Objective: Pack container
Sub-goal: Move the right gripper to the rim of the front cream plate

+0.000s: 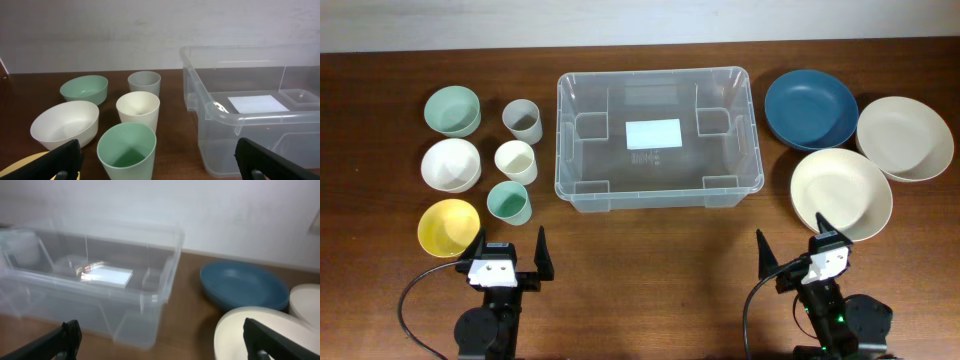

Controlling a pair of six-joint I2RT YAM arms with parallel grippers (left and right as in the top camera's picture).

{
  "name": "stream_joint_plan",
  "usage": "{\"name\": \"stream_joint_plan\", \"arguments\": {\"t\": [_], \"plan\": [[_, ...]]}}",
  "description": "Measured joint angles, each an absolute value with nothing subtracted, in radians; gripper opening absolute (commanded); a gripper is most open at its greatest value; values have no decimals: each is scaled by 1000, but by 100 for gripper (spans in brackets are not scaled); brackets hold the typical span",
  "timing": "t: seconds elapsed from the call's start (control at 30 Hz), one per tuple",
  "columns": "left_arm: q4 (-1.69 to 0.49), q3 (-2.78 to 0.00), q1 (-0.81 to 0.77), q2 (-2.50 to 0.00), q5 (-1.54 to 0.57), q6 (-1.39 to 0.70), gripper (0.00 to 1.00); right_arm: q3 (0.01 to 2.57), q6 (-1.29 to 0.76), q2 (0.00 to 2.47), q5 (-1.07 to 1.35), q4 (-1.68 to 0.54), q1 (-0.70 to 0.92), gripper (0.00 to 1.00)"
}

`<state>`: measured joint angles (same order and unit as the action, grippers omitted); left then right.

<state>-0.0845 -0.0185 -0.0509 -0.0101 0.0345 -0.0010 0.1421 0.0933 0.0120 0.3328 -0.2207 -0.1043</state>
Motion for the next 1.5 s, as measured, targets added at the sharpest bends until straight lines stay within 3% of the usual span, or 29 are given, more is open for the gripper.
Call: {"name": "stream_joint_plan", "arguments": {"t": [0.27,0.47,0.73,1.0,1.23,1.5], "plan": [[-84,-19,-51,-10,35,-1,100,154,64,37,341,-89,-104,99],[-84,-19,-51,-10,35,-1,100,319,52,241,278,-104,-104,99],[-84,-18,-51,-10,35,-1,100,842,53,739,200,-400,-105,99],[-84,-18,-51,-10,35,-1,100,1031,-36,1054,159,-575,-119,99],[-84,-18,-51,-10,35,-1,100,1081,-426,1134,-25,-823,-395,99],[-84,-18,-51,-10,35,-1,100,1072,-521,1146,127,-959,-668,99]]}}
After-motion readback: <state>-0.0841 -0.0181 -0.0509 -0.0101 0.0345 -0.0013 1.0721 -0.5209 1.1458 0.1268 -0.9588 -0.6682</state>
